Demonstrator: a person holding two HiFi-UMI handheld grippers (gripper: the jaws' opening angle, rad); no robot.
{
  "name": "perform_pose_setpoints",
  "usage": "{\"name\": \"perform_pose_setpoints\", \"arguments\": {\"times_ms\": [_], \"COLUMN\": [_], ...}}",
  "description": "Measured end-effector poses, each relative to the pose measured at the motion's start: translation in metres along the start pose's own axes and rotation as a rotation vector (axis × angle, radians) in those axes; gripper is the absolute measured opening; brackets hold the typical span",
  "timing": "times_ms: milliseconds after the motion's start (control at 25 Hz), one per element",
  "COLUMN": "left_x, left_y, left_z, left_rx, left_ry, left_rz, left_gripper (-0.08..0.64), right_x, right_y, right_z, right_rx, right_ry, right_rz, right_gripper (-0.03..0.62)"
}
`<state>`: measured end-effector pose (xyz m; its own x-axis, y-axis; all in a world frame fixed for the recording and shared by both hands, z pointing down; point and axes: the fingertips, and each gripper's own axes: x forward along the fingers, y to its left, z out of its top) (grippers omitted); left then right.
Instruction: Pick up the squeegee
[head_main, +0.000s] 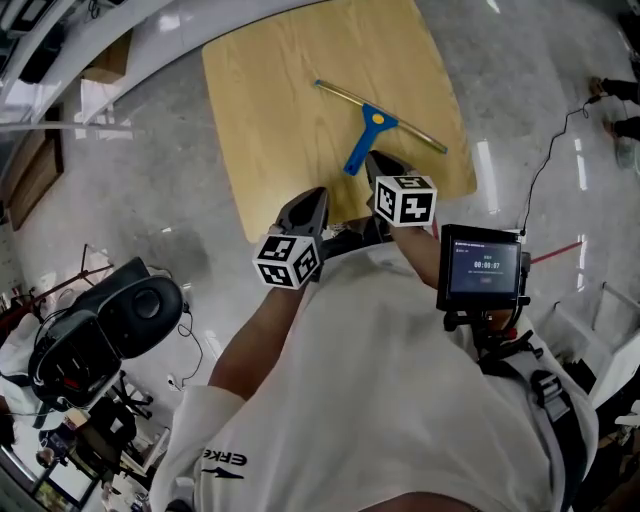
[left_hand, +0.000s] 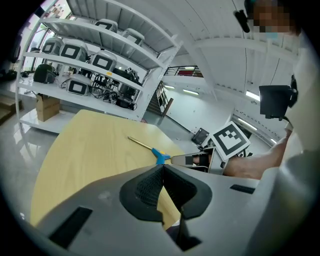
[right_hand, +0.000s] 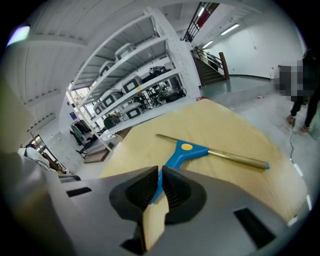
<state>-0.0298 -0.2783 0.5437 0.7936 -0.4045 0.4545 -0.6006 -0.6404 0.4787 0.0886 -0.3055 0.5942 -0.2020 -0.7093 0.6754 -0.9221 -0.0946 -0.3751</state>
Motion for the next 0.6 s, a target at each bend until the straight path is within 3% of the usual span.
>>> {"name": "perform_pose_setpoints", "arguments": {"times_ms": [120, 280, 360, 600], "left_x": [-0.002, -0.017, -0.023, -0.023], "left_y": [0.022, 0.072, 0.091, 0.092], "left_z": [0.011, 0.013, 0.014, 0.033], "left_rx": [-0.006, -0.020, -0.026, -0.035], "left_ry": [-0.004, -0.005, -0.007, -0.025], "left_rz": [0.001, 0.005, 0.005, 0.005], "left_gripper": [0.005, 0.005, 0.005, 0.005], "right_x": [0.025, 0.072, 0.090, 0.091], "right_y": [0.005, 0.025, 0.031, 0.016], "right_z": [0.011, 0.006, 0.002, 0.012], "right_rx": [0.012, 0.041, 0.061, 0.080], "right_ry": [0.006, 0.033, 0.052, 0.097], "right_rz": [-0.041, -0.100, -0.126, -0.203], "right_gripper": [0.022, 0.159, 0.173, 0.210]}}
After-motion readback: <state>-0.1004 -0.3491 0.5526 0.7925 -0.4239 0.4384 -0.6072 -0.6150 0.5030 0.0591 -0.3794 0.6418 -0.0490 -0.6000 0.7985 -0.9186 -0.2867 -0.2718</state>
